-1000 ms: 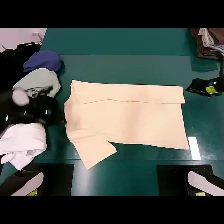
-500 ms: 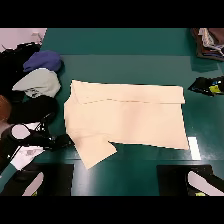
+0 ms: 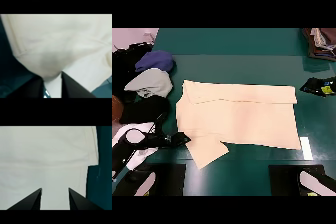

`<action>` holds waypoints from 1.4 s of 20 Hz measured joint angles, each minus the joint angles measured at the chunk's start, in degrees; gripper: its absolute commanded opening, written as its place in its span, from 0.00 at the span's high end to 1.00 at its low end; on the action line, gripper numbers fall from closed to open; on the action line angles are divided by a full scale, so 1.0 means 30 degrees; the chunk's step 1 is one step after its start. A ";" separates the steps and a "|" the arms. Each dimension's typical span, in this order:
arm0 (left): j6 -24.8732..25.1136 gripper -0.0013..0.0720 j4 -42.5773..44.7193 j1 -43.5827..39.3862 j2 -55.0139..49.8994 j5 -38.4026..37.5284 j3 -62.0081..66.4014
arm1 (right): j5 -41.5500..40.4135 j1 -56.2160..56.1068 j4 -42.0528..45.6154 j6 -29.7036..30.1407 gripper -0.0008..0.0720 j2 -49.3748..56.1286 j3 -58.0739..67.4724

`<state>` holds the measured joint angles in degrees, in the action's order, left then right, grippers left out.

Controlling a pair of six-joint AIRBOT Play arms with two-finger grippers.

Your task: Fold the shirts.

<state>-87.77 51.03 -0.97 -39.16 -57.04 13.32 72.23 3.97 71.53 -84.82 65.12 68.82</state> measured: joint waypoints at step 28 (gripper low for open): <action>0.2412 0.95 -0.0780 0.0007 0.0051 -0.2120 0.3140 | 0.1508 0.5450 -0.0248 0.0299 0.97 -0.4291 -1.4404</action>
<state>-80.53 48.69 -0.95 -39.00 -63.40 22.74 76.75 20.32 70.78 -83.92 52.25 25.61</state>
